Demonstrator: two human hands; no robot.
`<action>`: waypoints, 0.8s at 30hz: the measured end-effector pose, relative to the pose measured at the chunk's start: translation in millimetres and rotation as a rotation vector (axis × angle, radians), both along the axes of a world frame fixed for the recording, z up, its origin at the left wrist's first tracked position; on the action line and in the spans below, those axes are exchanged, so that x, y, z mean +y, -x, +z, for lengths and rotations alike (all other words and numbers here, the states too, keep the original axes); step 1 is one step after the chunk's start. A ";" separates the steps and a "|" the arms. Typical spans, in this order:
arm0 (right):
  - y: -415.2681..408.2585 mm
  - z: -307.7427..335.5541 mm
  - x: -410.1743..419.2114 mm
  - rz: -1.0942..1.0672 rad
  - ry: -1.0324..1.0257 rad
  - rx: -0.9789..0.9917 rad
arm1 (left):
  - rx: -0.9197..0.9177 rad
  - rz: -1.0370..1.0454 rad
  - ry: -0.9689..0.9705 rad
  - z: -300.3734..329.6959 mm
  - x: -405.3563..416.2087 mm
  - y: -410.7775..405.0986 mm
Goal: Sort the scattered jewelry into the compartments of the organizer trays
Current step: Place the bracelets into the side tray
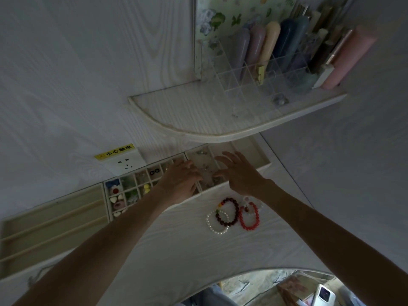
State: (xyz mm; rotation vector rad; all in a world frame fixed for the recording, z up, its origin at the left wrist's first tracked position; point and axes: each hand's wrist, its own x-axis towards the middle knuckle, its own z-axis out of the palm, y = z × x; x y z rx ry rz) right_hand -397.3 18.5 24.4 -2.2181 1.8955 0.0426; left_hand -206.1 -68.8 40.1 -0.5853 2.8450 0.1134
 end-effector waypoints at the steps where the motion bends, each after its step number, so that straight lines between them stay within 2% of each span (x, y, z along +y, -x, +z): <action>1: -0.9 0.8 -0.4 -0.005 -0.014 0.012 | 0.006 -0.003 -0.002 -0.8 0.5 0.5; 8: 1.4 3.6 -0.1 -0.044 -0.036 0.072 | -0.007 -0.029 -0.126 -6.0 3.5 0.2; 11: 1.7 4.6 -3.0 -0.038 0.002 0.029 | 0.050 0.025 -0.161 -3.3 3.8 0.2; 14: 4.3 0.0 -11.4 -0.052 0.131 -0.004 | 0.083 0.110 -0.083 -1.3 -1.4 2.6; 19: 0.1 -2.9 -22.8 -0.075 -0.017 0.131 | -0.105 0.114 0.034 -2.4 -14.7 11.8; 24: 0.2 -7.0 -29.5 -0.091 -0.045 0.150 | -0.139 0.160 0.077 -1.1 -17.7 14.3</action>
